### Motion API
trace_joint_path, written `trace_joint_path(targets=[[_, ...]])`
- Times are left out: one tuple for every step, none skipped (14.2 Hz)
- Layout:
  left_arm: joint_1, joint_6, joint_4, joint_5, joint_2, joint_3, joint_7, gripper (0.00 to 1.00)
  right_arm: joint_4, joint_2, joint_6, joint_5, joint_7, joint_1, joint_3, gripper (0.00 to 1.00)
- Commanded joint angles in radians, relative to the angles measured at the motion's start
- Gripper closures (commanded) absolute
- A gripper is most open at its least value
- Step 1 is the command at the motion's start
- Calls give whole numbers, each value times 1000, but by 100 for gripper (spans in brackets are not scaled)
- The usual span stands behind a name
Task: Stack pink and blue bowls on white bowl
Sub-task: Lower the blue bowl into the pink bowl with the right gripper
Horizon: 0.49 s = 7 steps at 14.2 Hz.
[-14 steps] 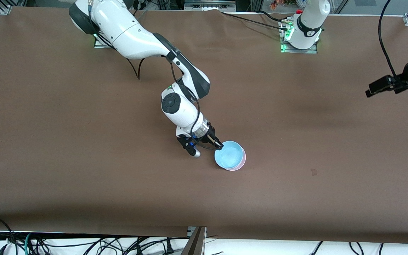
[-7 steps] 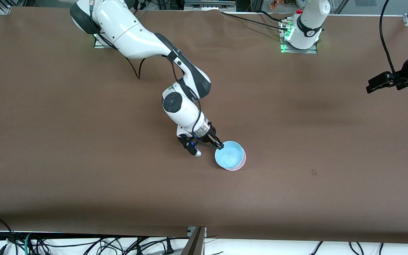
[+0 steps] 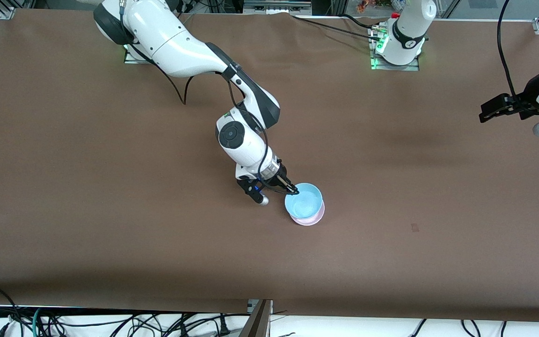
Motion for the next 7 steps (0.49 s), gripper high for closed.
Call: trace_joint_path(targets=[[-6,-10,13,27,-7,-20,11,0,38,15,-28,-17,19,16,-15,100],[-8,-11,13,27,-7,-22,8,0,38,15,-28,-17,20,16,-15,100],[-8,-10,14,27,-7,-20,8,0,38,15,-28,-17,26,19,-15,100],[-6,-10,15,27,-5,-20,8,0,40,15,-28,-17,26,19,-16,100],[-8,-10,15,27,-7,-20,8,0,41,15,-28,-17,29,19,-18,100],[-8,-10,15,27,-7,-20,7,0,50,18,-28,-17,34,22,-30,100],[-8,-10,15,27,-7,-22,7,0,50,18,-28,-17,34,30,-35,100]])
